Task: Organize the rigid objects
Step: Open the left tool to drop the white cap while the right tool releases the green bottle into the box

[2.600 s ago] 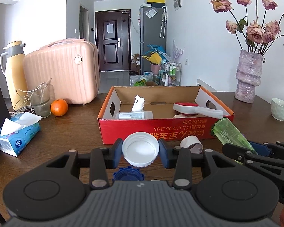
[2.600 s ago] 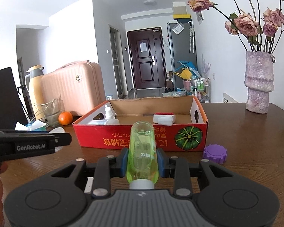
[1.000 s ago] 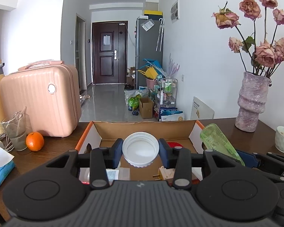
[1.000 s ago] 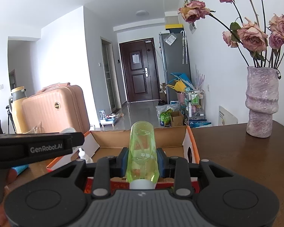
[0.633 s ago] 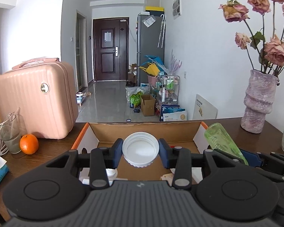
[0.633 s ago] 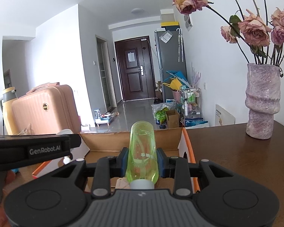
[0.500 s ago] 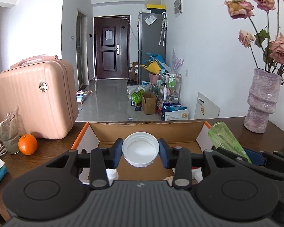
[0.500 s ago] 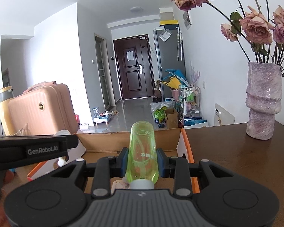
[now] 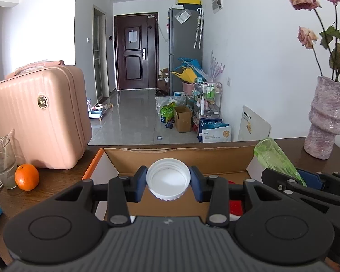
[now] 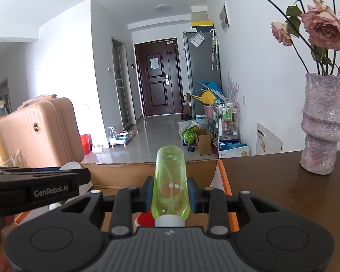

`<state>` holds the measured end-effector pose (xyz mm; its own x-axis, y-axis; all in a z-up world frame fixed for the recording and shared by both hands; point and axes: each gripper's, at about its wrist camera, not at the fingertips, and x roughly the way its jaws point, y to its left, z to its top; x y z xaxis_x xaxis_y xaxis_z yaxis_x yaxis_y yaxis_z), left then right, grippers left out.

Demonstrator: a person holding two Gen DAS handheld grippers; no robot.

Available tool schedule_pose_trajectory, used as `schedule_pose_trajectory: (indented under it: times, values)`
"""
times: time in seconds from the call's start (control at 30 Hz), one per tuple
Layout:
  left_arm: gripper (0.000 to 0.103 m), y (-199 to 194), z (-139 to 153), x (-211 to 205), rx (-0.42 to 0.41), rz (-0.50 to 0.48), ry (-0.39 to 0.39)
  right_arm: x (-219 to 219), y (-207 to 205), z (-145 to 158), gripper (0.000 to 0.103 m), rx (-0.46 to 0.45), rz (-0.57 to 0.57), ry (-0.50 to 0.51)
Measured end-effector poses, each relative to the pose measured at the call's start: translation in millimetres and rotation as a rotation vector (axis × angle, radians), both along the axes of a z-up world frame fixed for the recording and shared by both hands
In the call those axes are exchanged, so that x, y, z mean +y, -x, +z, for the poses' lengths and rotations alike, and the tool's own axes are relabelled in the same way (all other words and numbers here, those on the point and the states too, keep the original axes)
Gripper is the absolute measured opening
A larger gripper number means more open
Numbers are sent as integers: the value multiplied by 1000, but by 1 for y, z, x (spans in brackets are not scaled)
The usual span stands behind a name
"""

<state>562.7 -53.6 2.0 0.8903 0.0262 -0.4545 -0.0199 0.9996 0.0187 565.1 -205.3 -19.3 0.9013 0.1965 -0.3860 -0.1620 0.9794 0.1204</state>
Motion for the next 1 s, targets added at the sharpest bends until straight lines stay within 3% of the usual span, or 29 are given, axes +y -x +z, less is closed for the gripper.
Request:
schedule_pose_trajectory:
  times: [0.63, 0.67, 0.73, 0.77, 0.9, 1.0]
  values:
    - [43, -27, -13, 5, 52, 11, -19, 5, -19, -7, 30, 53, 18, 37]
    - [46, -27, -13, 5, 52, 11, -18, 5, -20, -7, 30, 59, 23, 40]
    - [77, -27, -13, 7, 50, 18, -8, 5, -21, -7, 30, 76, 22, 54]
    - [84, -26, -12, 8, 39, 25, -7, 5, -20, -7, 33, 71, 15, 63]
    - [103, -21, -8, 12, 3, 52, 1, 2, -14, 0, 71, 43, -15, 88]
    - [103, -20, -7, 14, 3, 61, 1, 1, -13, 1, 84, 38, -21, 85]
